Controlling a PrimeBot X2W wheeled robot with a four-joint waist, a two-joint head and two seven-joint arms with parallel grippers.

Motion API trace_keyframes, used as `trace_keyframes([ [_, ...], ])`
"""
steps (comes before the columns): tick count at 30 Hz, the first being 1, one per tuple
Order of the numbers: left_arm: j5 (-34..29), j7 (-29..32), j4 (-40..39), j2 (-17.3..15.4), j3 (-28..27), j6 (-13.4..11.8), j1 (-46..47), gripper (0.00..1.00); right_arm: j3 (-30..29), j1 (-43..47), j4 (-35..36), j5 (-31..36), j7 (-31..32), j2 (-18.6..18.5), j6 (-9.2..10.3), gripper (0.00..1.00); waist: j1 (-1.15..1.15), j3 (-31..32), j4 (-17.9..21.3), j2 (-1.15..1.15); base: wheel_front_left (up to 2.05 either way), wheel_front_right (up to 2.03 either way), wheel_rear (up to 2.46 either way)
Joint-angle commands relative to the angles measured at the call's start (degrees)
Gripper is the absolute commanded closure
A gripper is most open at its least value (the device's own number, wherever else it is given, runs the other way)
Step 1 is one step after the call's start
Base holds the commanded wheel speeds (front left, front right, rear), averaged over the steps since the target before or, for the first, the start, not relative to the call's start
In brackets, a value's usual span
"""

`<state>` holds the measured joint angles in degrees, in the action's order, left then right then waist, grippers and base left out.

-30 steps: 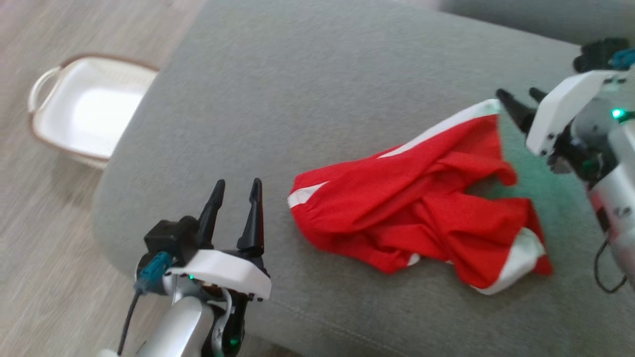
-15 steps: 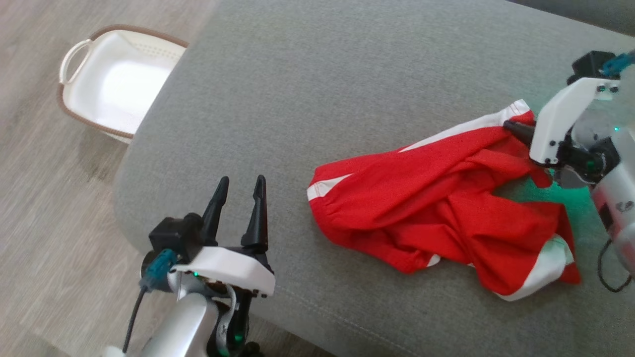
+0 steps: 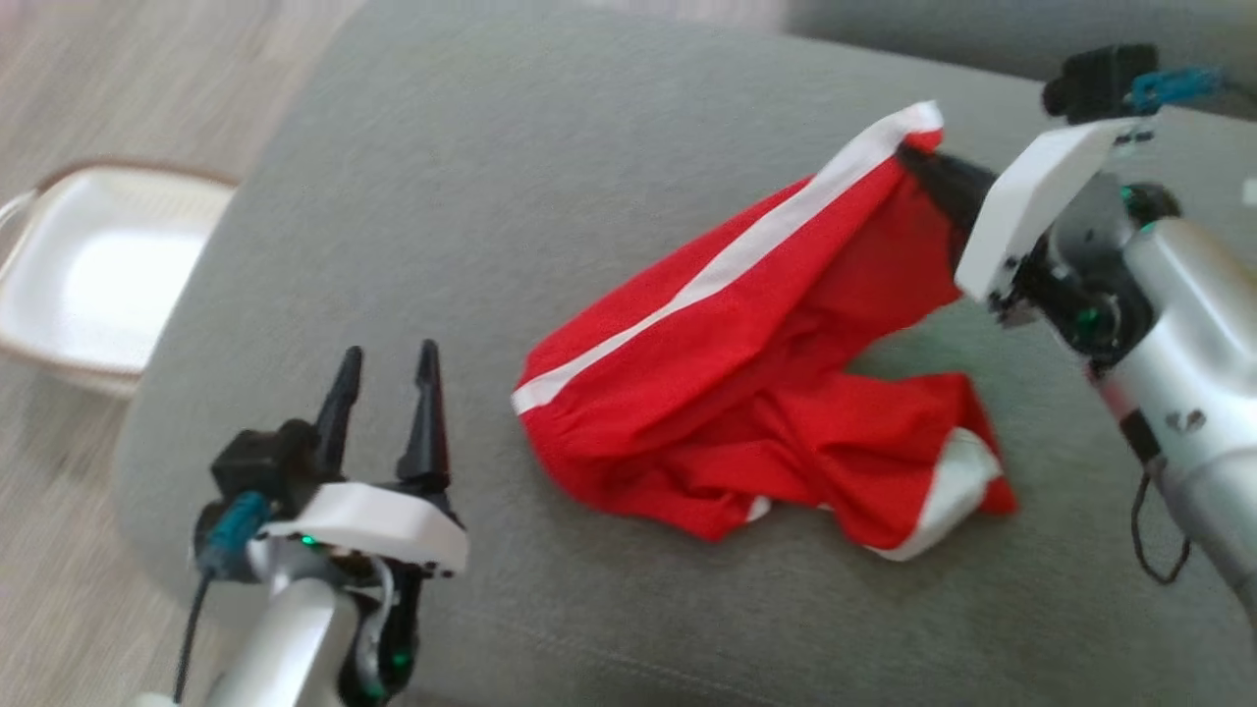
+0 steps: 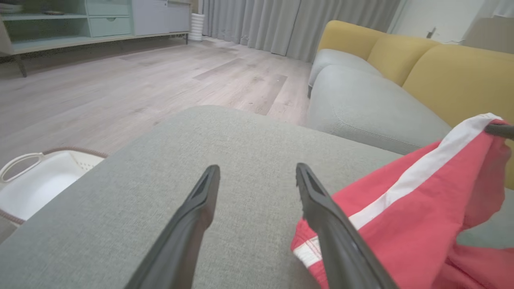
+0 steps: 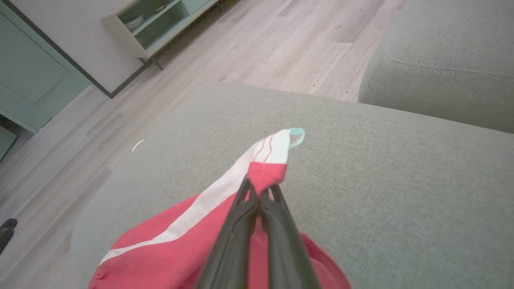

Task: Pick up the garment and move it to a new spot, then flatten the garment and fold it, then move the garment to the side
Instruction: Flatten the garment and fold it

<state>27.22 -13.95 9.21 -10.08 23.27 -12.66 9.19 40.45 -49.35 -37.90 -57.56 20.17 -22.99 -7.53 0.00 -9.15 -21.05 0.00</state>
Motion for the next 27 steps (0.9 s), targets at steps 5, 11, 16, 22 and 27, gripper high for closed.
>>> trace_keyframes([
  [5, -0.39, 1.28, -3.77, -3.32, -3.54, -1.29, -0.94, 0.0, 1.05, 5.31, 8.96, -3.73, -0.28, -4.08, 0.04, 1.0, 0.0, 5.5, 7.42, 0.0, 0.0, 0.0, 0.0],
  [11, -0.26, 2.85, -6.61, -5.32, -4.53, -2.54, -3.03, 0.0, -1.06, 15.37, 15.93, -5.7, 0.27, -9.39, 0.04, 1.0, 0.0, 7.13, 11.43, 0.0, 0.0, 0.0, 0.0],
  [16, -0.45, 3.97, -8.69, -5.75, -4.13, -3.21, -3.85, 0.0, -4.92, 24.8, 17.4, -5.15, -0.81, -9.94, 0.04, 1.0, 0.0, 6.85, 13.07, 0.0, 0.0, 0.0, 0.0],
  [22, -0.52, 4.61, -9.09, -5.89, -3.58, -3.32, -3.7, 0.0, -8.11, 30.71, 14.94, -0.67, -2.2, -6.48, 0.04, 0.0, 0.0, 6.65, 13.83, 0.0, 0.0, 0.0, 0.0],
  [27, -0.25, 4.39, -8.68, -6.76, -4.25, -3.35, -3.94, 0.0, -12.48, 31.97, 15.54, 4.29, -6.55, -4.11, 0.04, 0.0, 0.0, 8.23, 14.89, 0.0, 0.0, 0.0, 0.0],
])
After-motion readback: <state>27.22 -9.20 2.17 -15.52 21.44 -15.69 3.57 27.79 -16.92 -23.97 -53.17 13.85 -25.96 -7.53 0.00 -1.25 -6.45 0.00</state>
